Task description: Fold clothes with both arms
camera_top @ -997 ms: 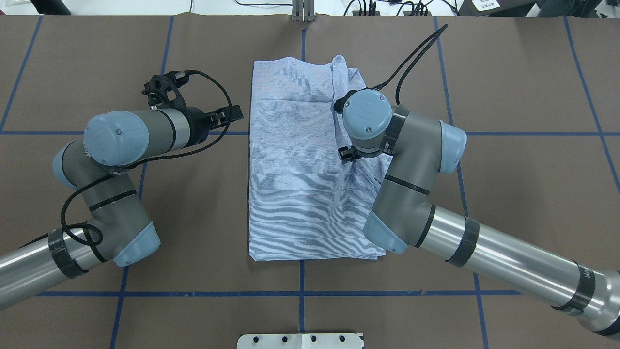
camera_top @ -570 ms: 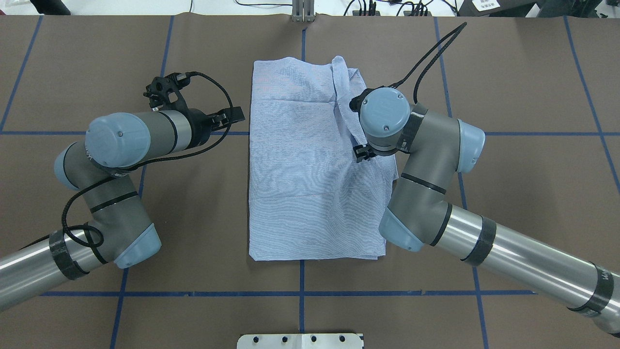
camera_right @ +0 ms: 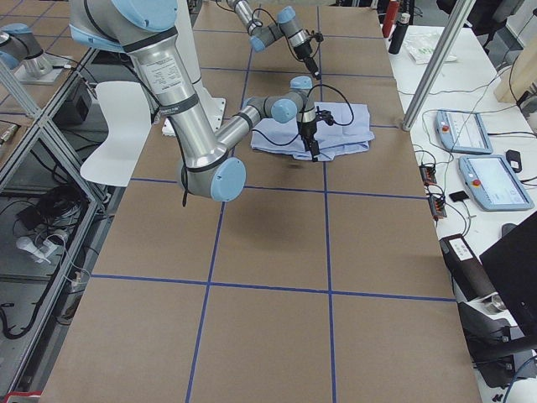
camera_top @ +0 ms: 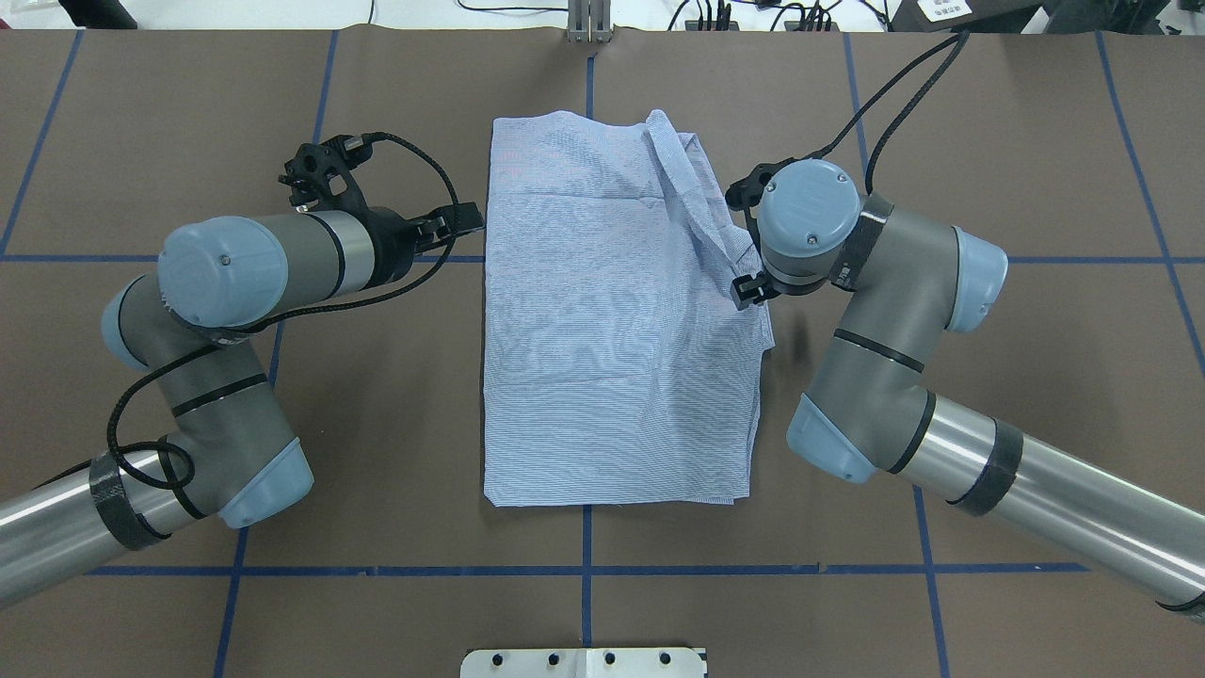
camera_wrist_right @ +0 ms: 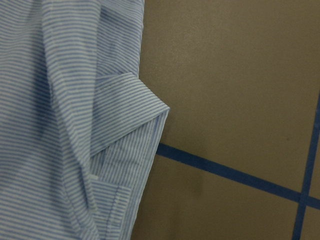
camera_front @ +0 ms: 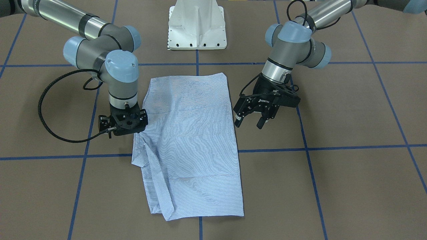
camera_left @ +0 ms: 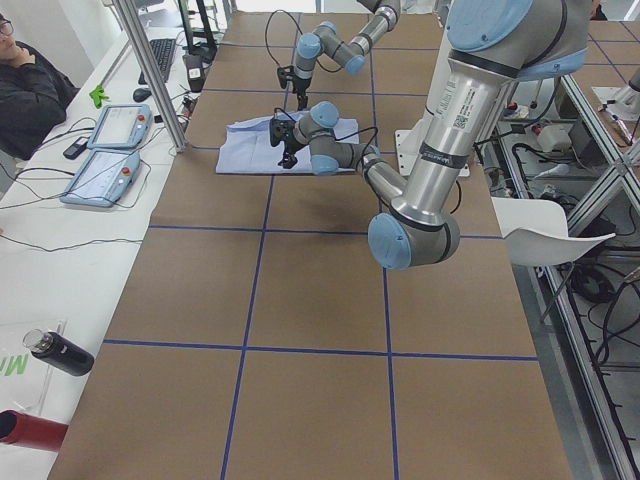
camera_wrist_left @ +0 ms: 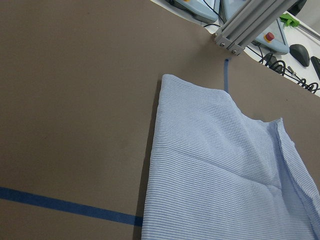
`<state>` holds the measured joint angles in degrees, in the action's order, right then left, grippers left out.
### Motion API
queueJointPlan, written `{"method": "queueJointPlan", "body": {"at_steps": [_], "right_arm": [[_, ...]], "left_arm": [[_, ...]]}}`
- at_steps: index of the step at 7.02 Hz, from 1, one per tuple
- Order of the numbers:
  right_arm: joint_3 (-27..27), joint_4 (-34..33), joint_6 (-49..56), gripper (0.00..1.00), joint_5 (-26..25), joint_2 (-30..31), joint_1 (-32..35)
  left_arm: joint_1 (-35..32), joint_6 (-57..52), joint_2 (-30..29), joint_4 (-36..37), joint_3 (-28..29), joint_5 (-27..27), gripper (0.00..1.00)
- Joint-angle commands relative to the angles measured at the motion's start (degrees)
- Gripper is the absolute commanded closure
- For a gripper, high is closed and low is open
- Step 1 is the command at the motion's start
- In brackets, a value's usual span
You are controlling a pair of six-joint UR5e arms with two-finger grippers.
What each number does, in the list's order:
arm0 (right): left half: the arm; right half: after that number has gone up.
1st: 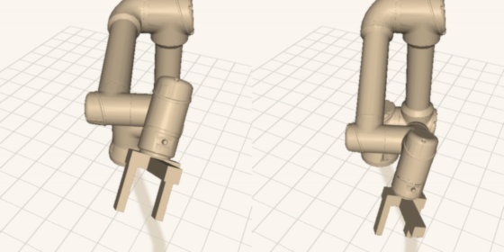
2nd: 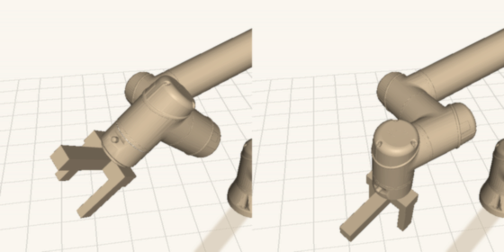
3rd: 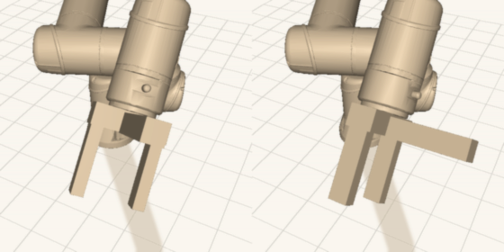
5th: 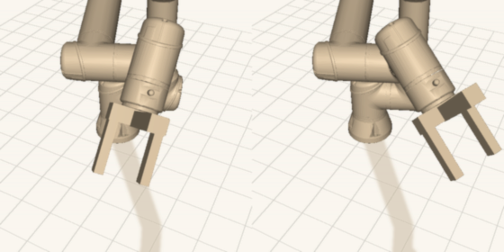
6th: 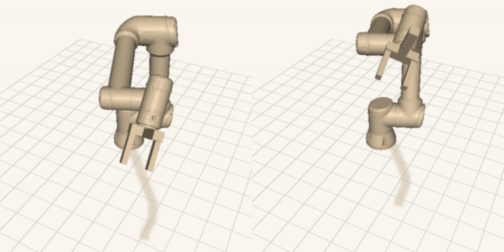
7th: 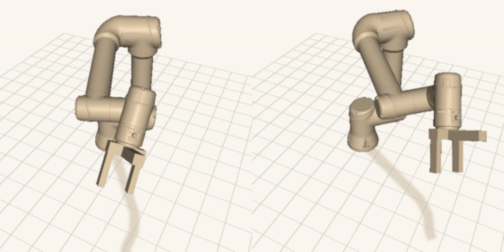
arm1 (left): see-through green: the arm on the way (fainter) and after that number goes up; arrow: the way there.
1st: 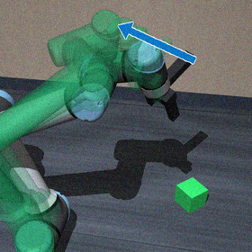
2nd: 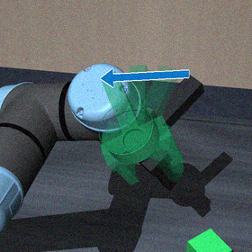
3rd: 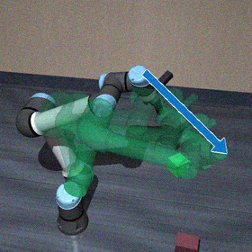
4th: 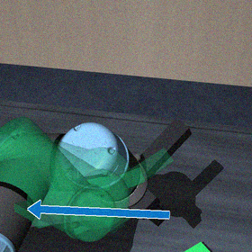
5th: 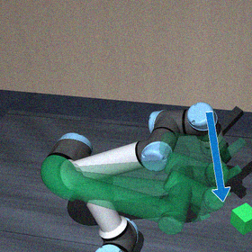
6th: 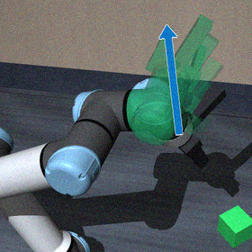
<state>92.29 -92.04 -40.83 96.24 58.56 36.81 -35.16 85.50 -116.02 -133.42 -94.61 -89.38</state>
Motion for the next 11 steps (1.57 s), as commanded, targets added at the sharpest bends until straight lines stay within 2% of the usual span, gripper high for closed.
{"method": "queueJointPlan", "body": {"at_steps": [1, 2, 5, 7, 9, 10, 11], "right_arm": [[0.43, 0.8, 2.76, 0.0, 0.79, -0.03, 0.98], [0.52, 1.07, 2.6, 0.0, 1.84, -0.81, 1.07], [-2.01, 11.77, 2.34, 0.0, 4.48, -1.52, 0.99], [-10.95, 16.7, 2.25, 0.0, 4.14, -6.33, 1.07], [-17.46, 17.06, 2.42, 0.0, 2.91, -10.91, 1.16], [-20.46, 20.81, 2.43, 0.0, 2.47, -11.19, 1.34], [-21.27, 21.46, 3.3, 0.0, 2.81, -11.1, 3.25]], "left_arm": [[0.01, -0.68, 0.09, 0.09, -0.75, 0.0, 0.01], [0.01, -1.29, 0.17, 0.09, -0.84, 0.09, 0.01], [-0.08, -1.47, 0.09, 0.09, -2.76, 0.44, 0.01], [0.09, -1.47, -0.09, 0.09, -3.21, 0.44, 0.01], [0.01, -1.56, 0.26, 0.18, -4.27, 0.26, 0.01], [0.01, -1.56, 0.18, 0.18, -4.35, 0.26, 0.01], [0.01, -1.56, 0.18, 0.18, -4.35, 0.26, 0.01]]}}
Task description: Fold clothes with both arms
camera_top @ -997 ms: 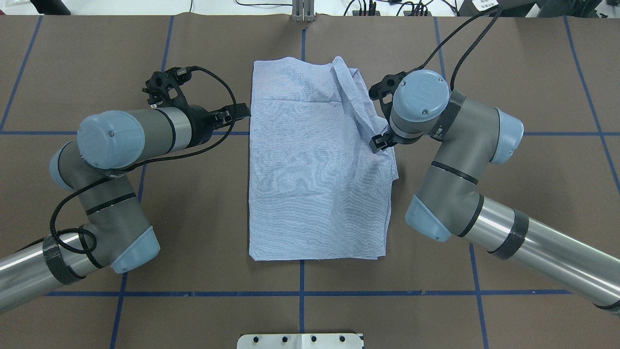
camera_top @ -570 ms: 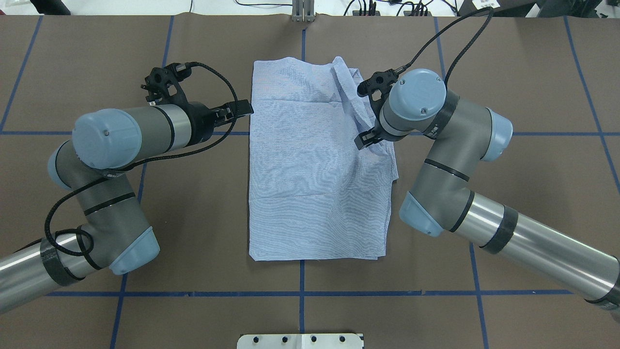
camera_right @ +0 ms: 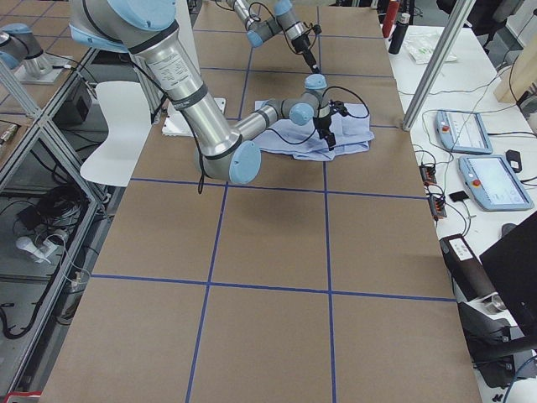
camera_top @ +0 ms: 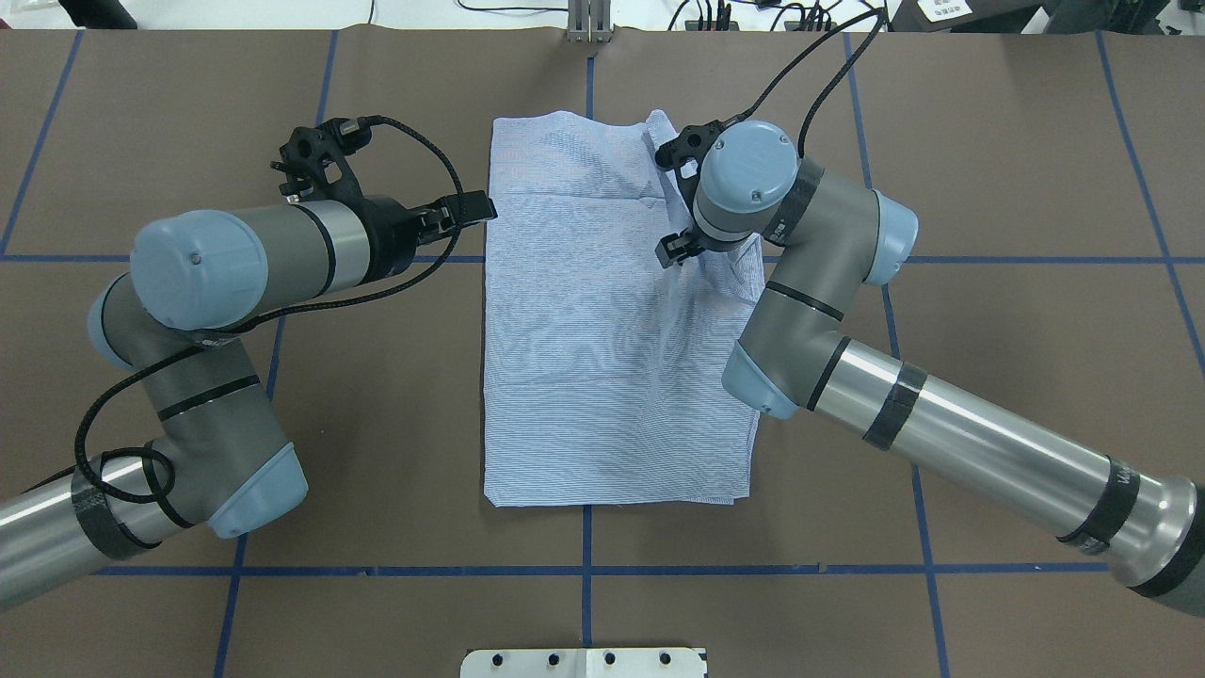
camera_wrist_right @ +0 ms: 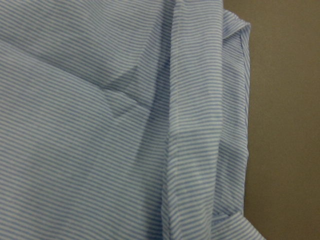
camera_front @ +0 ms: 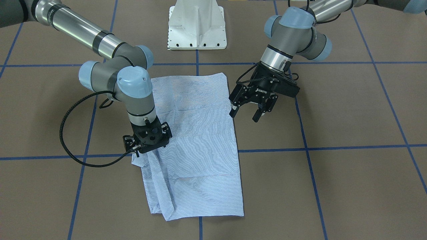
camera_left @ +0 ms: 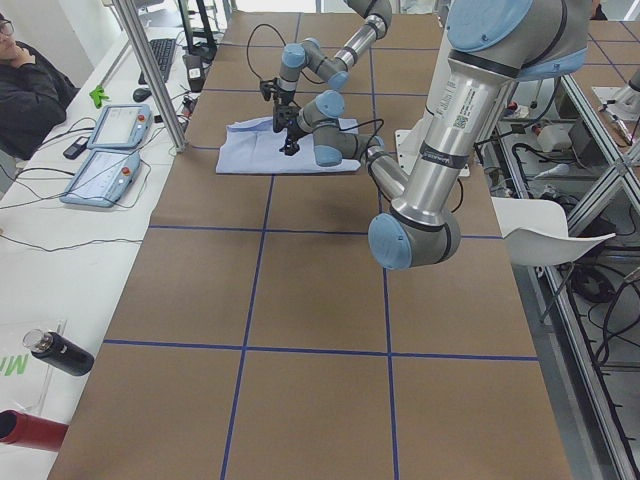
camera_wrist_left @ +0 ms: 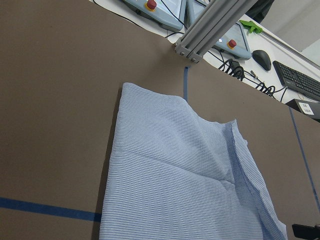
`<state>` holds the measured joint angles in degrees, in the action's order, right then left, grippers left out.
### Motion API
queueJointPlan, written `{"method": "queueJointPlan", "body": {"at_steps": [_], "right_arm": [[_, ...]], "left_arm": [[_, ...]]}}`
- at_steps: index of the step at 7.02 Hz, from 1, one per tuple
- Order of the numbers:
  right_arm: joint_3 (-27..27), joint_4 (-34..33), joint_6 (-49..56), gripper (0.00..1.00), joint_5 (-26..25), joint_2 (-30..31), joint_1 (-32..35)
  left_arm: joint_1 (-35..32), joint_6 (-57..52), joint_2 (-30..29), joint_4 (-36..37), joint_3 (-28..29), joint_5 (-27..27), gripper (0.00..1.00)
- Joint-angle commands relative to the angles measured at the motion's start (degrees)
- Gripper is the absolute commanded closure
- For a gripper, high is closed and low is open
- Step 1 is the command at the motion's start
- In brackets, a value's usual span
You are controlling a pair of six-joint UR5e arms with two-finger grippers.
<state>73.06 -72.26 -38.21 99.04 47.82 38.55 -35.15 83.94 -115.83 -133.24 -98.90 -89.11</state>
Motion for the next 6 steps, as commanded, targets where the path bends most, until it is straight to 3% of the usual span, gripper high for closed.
{"method": "queueJointPlan", "body": {"at_steps": [1, 6], "right_arm": [[-2.22, 1.68, 3.29, 0.0, 0.36, 0.08, 2.92], [-3.8, 1.68, 8.5, 0.0, 2.9, 3.51, 8.37]], "left_arm": [[0.08, 0.0, -0.09, 0.0, -0.07, -0.01, 0.01], [0.08, 0.0, -0.36, 0.0, -0.77, -0.01, 0.01]]}}
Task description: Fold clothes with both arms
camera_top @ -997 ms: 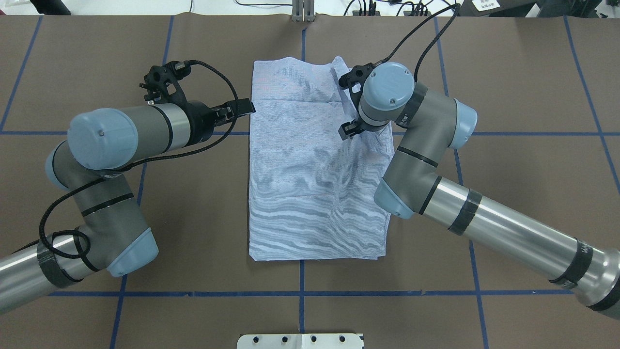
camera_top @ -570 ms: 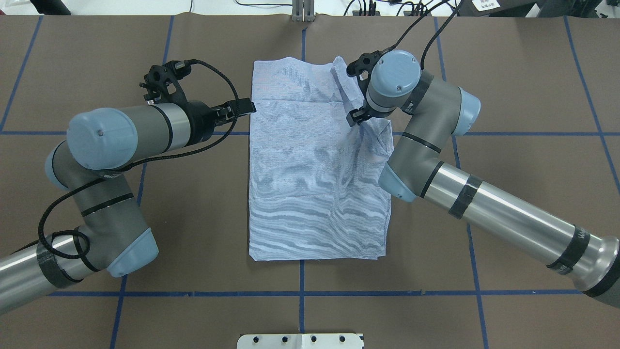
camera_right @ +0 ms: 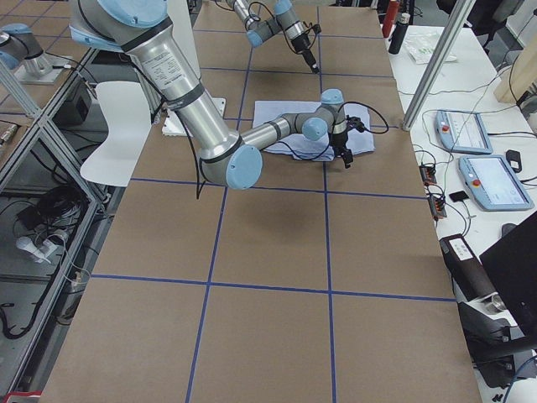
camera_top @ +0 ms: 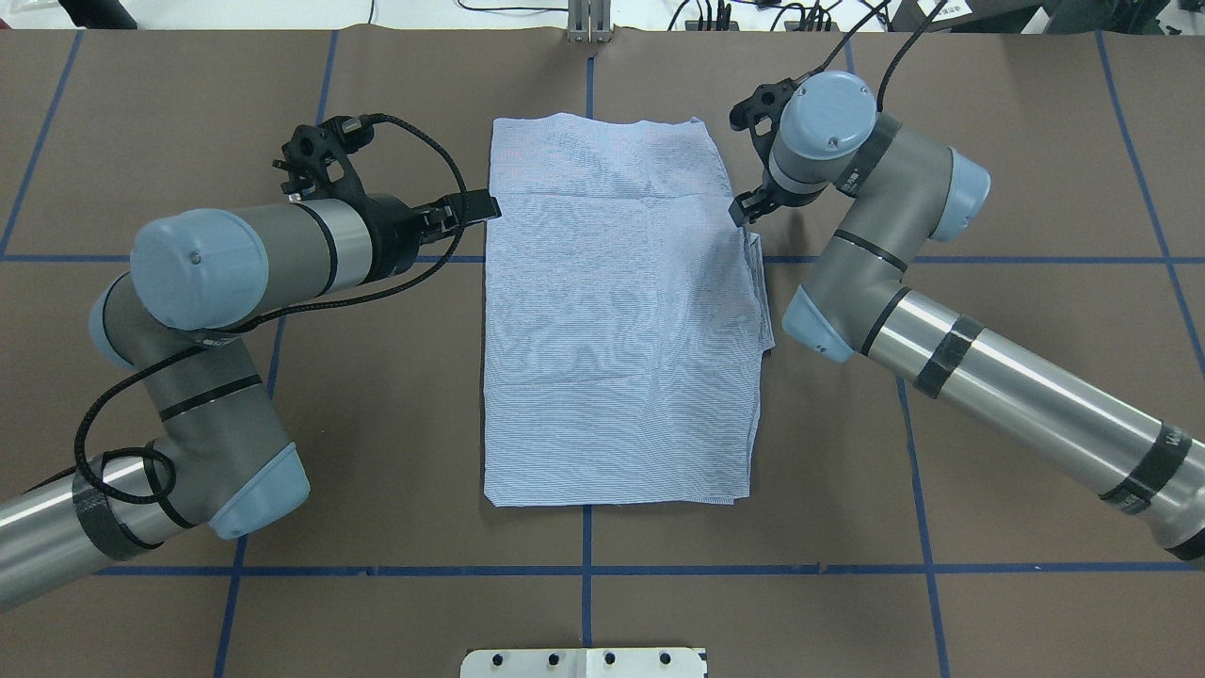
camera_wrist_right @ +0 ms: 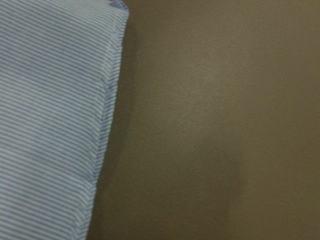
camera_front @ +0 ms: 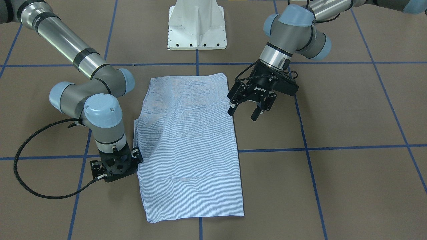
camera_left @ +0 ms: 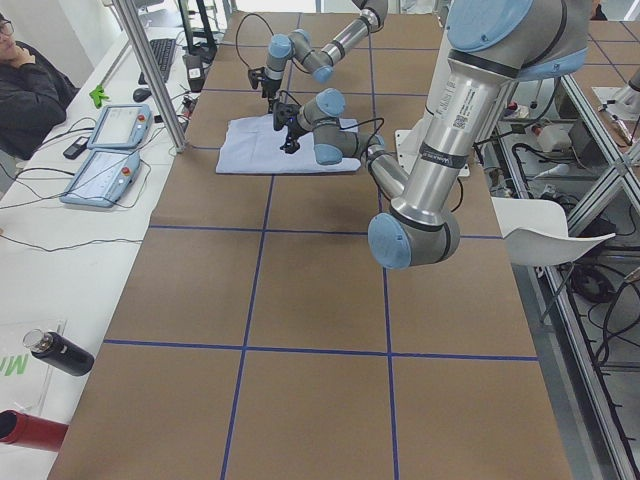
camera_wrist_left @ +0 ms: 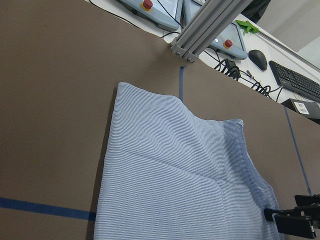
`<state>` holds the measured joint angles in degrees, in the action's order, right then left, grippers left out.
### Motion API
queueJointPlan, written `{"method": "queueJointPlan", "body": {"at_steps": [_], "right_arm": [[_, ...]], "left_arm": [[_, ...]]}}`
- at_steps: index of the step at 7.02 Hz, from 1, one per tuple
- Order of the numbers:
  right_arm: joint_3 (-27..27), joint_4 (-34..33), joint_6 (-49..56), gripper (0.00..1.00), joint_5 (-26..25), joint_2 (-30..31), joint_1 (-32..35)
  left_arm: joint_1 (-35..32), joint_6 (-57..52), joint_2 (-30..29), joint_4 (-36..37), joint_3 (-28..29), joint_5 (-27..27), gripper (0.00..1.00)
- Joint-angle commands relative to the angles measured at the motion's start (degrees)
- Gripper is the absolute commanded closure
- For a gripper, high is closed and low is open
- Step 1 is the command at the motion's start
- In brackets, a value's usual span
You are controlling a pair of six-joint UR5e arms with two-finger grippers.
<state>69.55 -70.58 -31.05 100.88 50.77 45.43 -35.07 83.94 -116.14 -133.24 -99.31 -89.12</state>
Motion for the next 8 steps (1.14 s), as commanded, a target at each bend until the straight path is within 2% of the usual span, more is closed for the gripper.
{"method": "queueJointPlan", "body": {"at_steps": [1, 3, 5, 6, 7, 8], "right_arm": [[-0.29, 0.0, 1.08, 0.0, 1.33, 0.03, 1.51], [3.11, 0.0, 0.82, 0.0, 8.32, 0.38, 2.64], [13.8, -2.18, -2.93, 0.0, 12.22, 6.32, 2.82], [19.42, -7.5, -4.61, 0.0, 14.58, 8.18, 2.82], [23.92, -10.6, -8.11, 0.0, 14.78, 9.77, 2.82], [28.84, -11.15, -11.02, 0.0, 16.0, 13.18, 2.65]], "left_arm": [[0.0, 0.0, -0.06, 0.09, -0.53, 0.0, 0.01], [0.17, 0.96, -0.06, 0.17, -0.62, -1.74, 0.01], [2.18, 5.42, 0.65, 3.76, -1.32, -7.1, 0.01], [5.24, 9.28, 1.52, 3.69, -1.85, -7.03, 0.01], [8.67, 12.62, 1.61, 3.6, -2.2, -6.16, 0.01], [11.92, 14.22, 3.01, 3.69, -4.03, -4.15, 0.01]]}}
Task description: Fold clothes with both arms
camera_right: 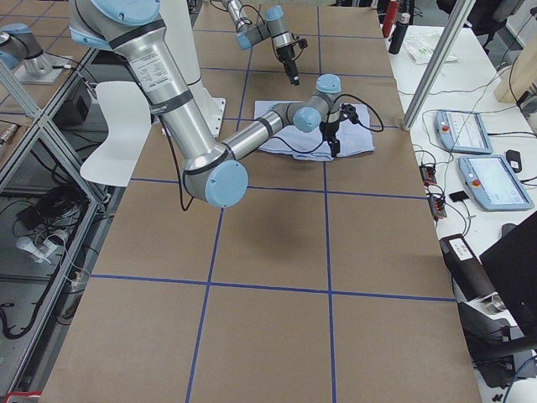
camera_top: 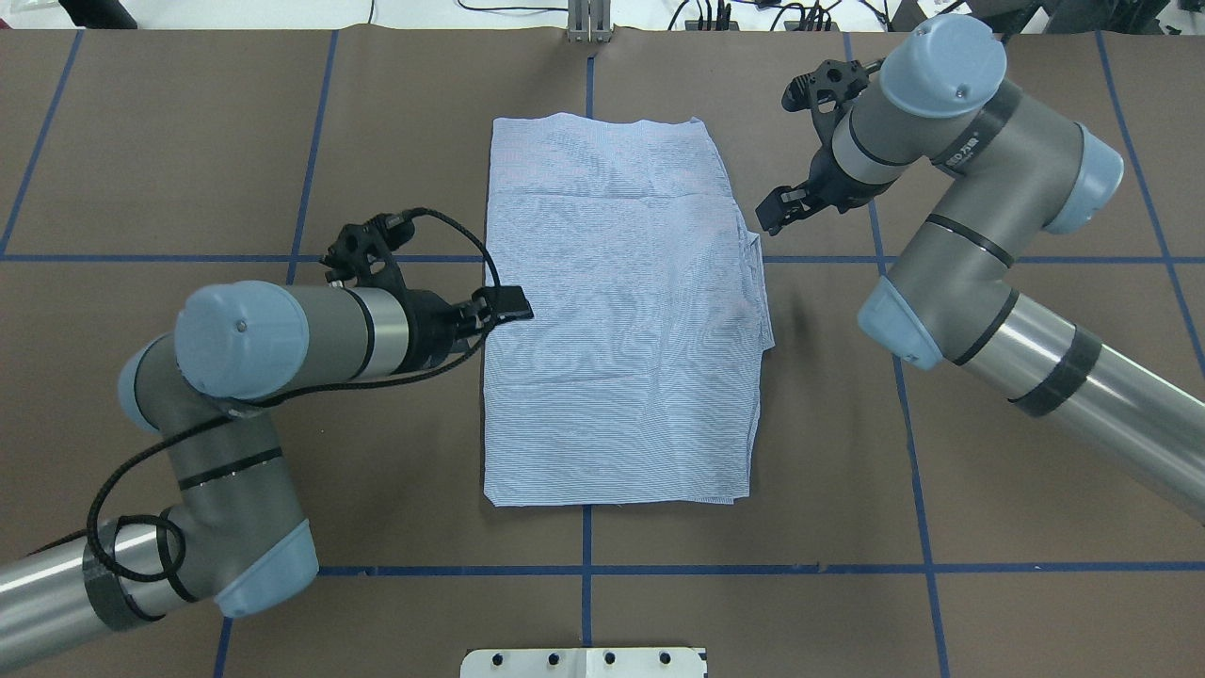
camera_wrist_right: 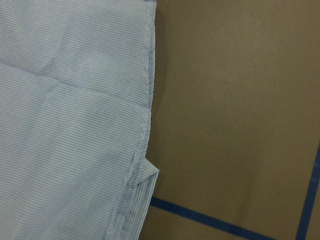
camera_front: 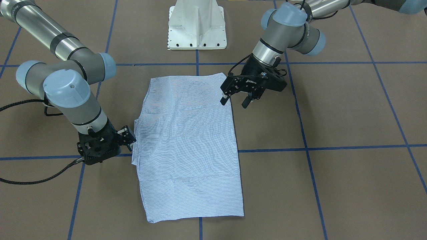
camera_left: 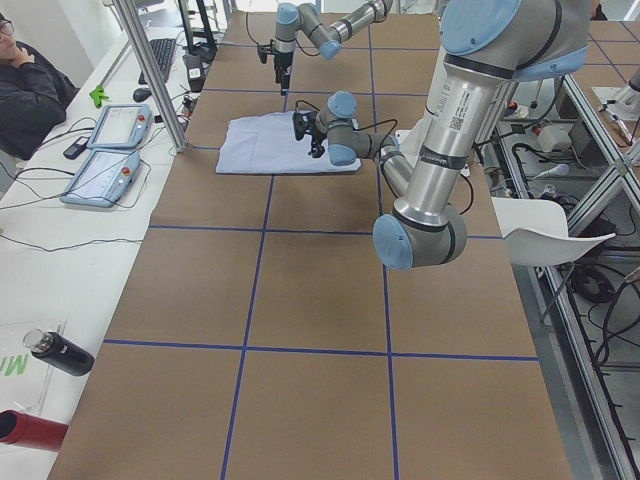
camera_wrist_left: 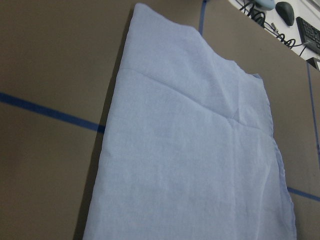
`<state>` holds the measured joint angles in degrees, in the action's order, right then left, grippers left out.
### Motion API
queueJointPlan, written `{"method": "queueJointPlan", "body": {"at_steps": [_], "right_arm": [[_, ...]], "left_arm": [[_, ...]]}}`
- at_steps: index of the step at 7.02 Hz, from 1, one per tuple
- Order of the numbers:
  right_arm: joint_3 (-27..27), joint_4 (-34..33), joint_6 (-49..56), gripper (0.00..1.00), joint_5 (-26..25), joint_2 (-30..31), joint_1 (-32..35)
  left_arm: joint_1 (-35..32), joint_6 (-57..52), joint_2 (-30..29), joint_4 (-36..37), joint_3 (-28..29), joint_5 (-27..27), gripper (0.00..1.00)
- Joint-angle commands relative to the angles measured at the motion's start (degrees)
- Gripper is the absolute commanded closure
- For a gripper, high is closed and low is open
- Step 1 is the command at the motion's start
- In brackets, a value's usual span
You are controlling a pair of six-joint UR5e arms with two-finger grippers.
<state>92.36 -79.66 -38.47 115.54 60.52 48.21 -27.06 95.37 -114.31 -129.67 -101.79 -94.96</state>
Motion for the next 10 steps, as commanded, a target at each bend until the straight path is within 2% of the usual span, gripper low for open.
{"method": "queueJointPlan", "body": {"at_steps": [1, 2, 3, 6, 7, 9, 10], "right_arm": [[9.82, -1.99, -7.29, 0.0, 3.53, 5.9, -0.22], [12.73, -1.9, -10.98, 0.0, 3.72, 7.4, -1.26], [14.15, -1.9, -13.1, 0.0, 3.81, 7.68, -2.23], [15.3, -1.73, -15.67, 0.0, 3.81, 7.6, -3.56], [15.31, -1.73, -15.76, 0.0, 3.81, 7.68, -3.56], [15.31, -1.81, -15.76, 0.0, 3.73, 7.68, -3.56], [15.22, -1.73, -15.68, 0.0, 3.73, 7.68, -3.56]], "left_arm": [[6.03, 3.94, 3.8, 0.2, -2.96, 3.19, 0.01], [6.49, 4.38, 4.7, 1.25, -3.15, 3.12, 0.01], [7.71, 5.35, 4.62, 5.44, -3.41, 3.12, 0.04], [10.71, 6.5, 4.36, 7.58, -2.54, 3.12, 0.14], [12.28, 7.02, 4.18, 7.85, -2.45, 3.12, 0.18], [13.61, 7.03, 3.13, 9.95, -2.45, 3.12, 0.35], [13.79, 7.03, 2.78, 10.13, -2.45, 3.12, 0.4]]}}
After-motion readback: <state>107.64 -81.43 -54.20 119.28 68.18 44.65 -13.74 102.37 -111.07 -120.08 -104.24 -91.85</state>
